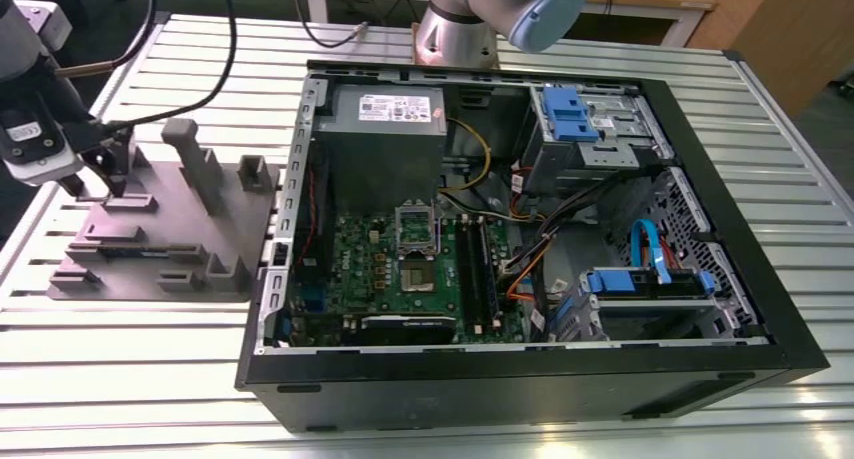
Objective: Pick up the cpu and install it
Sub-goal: 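Pick up the cpu and move it towards the insertion slot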
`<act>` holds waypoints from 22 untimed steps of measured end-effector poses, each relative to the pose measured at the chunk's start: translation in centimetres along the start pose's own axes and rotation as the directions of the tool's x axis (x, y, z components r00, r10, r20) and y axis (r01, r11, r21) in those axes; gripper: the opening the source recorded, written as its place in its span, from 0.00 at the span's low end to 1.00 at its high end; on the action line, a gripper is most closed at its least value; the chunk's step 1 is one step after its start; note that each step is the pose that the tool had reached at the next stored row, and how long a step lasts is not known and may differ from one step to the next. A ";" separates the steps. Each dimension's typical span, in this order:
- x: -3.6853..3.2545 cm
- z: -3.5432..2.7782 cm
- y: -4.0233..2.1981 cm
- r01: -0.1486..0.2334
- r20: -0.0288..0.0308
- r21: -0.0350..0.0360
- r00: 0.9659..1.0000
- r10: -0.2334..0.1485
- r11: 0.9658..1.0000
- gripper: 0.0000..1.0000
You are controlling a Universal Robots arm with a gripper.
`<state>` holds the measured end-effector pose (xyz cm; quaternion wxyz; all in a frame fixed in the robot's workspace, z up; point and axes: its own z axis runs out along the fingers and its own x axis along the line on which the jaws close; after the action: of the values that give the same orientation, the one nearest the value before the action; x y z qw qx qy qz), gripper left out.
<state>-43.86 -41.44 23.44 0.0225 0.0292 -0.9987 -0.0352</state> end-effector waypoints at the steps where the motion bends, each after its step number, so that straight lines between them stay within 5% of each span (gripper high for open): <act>1: 0.00 -0.07 0.00 0.000 0.000 0.000 1.000 0.000 1.000 0.47; 22: 0.11 -2.58 0.19 0.000 0.000 0.001 1.000 0.000 1.000 0.47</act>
<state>-43.86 -41.43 26.04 0.0225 0.0292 -0.9987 -0.0349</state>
